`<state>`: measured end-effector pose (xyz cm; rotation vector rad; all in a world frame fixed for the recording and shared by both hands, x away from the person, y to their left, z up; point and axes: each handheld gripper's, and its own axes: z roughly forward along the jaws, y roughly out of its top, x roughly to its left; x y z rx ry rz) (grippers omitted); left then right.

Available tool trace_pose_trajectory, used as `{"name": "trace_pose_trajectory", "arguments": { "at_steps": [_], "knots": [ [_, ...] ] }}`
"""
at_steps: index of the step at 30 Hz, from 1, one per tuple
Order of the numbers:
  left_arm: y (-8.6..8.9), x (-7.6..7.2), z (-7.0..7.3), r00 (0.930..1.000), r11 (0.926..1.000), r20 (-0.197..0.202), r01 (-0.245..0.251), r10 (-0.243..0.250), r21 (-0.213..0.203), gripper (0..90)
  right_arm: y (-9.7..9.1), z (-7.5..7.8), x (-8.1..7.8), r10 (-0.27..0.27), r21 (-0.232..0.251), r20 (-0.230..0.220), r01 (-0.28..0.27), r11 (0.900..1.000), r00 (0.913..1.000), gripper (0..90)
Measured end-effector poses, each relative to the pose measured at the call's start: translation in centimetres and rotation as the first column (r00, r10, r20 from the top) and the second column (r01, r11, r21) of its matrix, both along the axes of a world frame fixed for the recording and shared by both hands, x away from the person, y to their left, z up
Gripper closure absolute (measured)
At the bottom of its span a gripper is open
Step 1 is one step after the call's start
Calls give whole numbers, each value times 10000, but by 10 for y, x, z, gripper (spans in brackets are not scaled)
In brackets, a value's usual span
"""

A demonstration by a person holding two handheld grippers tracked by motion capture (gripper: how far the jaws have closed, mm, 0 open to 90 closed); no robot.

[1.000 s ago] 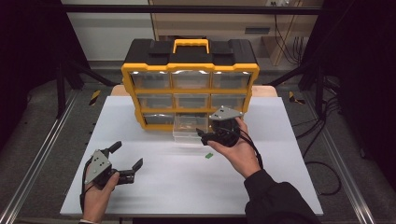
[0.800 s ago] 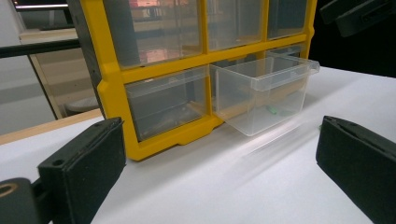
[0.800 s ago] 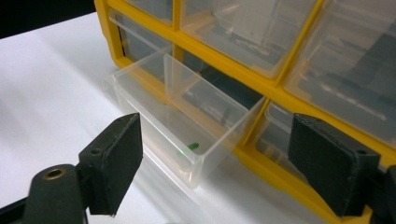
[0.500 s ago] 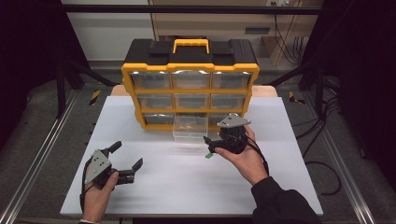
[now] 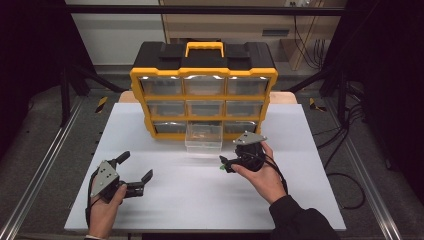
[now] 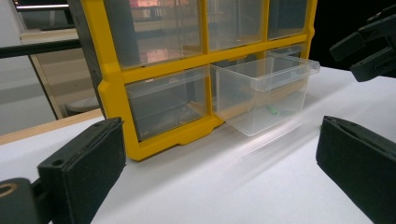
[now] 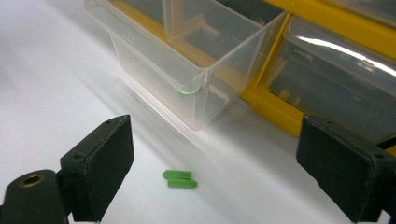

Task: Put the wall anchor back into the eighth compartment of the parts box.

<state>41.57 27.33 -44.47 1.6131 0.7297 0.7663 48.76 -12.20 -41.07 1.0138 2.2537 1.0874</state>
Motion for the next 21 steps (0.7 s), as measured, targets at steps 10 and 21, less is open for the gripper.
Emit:
{"name": "trace_pose_trajectory", "arguments": {
  "at_steps": [10, 21],
  "knots": [
    [0, 0, 0, 10000, 10000, 13, 2, -2, -3, 9, -4, -15, 0, -32, -96, -325, 29, 9999, 9995, 127],
    [0, 0, 0, 10000, 10000, 12, 0, 0, 7, 9, -3, -30, 4, 53, -267, -669, -71, 9996, 9977, 128]
  ]
}}
